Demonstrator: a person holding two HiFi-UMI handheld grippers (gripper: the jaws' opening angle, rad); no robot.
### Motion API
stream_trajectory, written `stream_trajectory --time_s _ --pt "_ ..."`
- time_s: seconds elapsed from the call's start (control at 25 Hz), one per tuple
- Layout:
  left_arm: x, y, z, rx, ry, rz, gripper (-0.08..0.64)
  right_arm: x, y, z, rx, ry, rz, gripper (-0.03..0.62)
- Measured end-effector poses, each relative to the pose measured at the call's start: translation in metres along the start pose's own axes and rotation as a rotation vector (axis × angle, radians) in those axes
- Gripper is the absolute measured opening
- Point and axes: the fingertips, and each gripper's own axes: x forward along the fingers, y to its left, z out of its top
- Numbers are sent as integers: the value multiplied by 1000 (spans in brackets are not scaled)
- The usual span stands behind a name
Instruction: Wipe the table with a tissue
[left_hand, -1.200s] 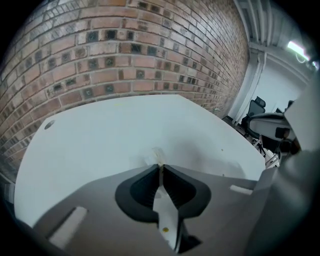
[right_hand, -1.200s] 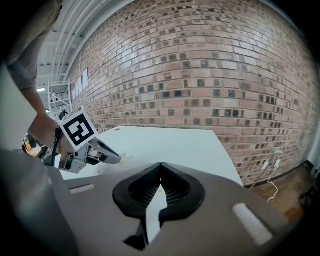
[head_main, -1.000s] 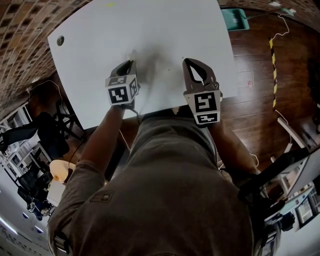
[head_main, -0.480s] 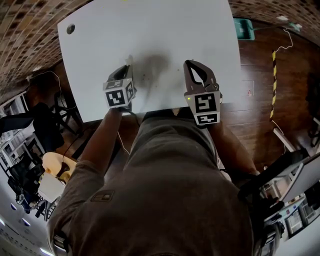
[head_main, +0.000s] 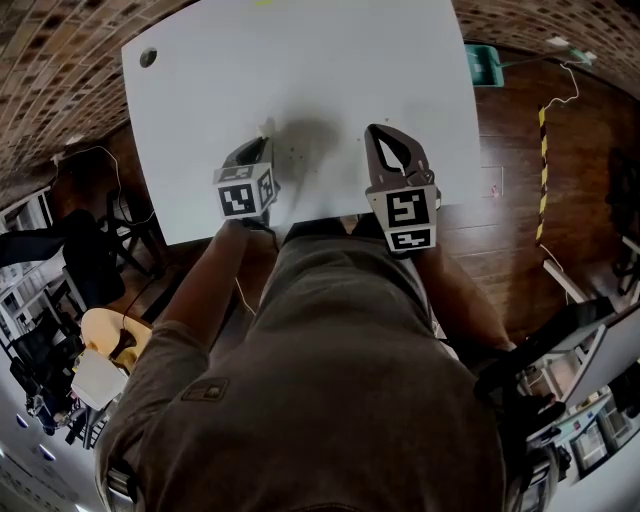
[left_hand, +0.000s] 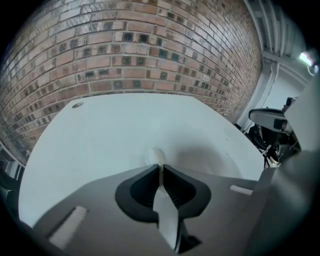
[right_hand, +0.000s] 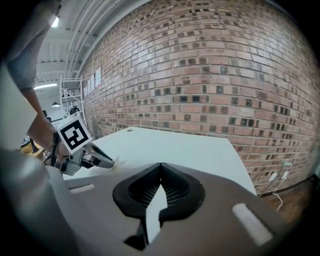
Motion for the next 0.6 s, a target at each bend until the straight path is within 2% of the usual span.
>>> stream_trajectory --time_s 0.24,0.48,0.6 --pt "-5 -19 -8 15 0 -23 29 -14 0 -5 7 -1 -10 14" --pt "-16 -22 -12 -6 -40 -46 29 -18 4 -7 -5 -7 -15 14" --pt "-17 -24 -19 -9 -25 -53 29 -20 3 -7 -12 -9 -19 14"
